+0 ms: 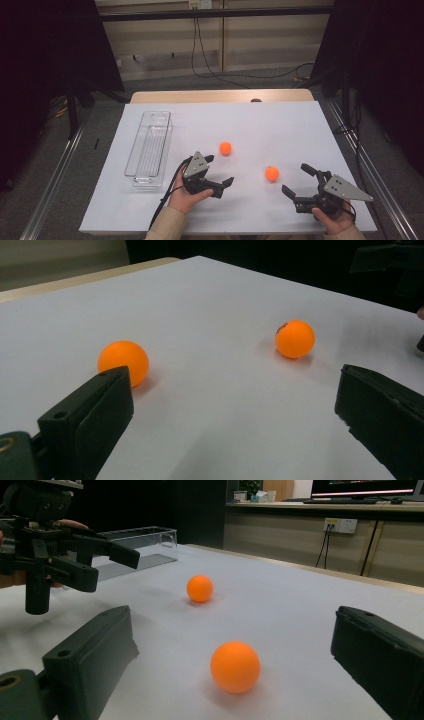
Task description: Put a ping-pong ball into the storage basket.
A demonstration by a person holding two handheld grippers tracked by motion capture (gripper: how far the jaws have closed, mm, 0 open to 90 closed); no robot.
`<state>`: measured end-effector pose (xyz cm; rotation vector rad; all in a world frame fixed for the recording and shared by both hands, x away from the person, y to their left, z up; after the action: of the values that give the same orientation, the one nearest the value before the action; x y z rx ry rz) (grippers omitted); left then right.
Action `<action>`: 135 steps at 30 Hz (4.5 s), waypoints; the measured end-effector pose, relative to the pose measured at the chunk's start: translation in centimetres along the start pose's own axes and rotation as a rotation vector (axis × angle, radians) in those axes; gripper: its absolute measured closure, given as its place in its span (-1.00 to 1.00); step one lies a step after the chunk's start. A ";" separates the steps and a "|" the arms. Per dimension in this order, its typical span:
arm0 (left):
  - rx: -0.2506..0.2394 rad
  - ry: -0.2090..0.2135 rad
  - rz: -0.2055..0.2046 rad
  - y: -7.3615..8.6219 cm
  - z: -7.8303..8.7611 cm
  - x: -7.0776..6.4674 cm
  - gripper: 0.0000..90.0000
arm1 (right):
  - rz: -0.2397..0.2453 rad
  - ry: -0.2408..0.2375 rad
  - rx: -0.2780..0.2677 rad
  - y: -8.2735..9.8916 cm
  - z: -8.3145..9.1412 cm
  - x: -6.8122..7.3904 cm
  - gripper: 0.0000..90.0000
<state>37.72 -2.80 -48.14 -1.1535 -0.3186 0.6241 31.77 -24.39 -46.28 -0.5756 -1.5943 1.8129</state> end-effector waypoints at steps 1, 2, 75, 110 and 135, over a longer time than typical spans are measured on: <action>0.002 -0.001 -0.004 0.0 0.0 0.0 -0.95 | 0.000 -0.001 0.000 0.0 0.0 0.0 -0.93; 0.005 -0.001 -0.010 0.0 -0.1 0.0 -0.95 | 0.001 0.000 0.000 0.0 0.0 0.0 -0.93; 0.065 0.048 -0.021 -0.1 -3.3 -2.1 -0.94 | 0.007 -0.007 0.010 0.1 -0.2 0.0 -0.93; 0.092 0.064 -0.032 -0.3 -5.0 -3.2 -0.93 | 0.019 -0.022 0.018 0.1 -0.6 0.3 -0.93; 0.109 0.072 -0.037 -0.5 -6.0 -3.6 -0.93 | 0.024 -0.021 0.017 0.1 -0.8 0.3 -0.93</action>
<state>38.25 -9.65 -49.73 -1.0607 -0.2417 0.5594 32.10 -23.67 -46.44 -0.5715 -1.5905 1.8545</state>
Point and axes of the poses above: each handheld gripper's, and its own axes: z roughly backward along the jaws, y roughly out of its underside, x roughly to its left, the point moved 10 cm from there along -z, roughly forward along the jaws, and after that the axes turned 8 degrees about -y, right-handed, at the moved point
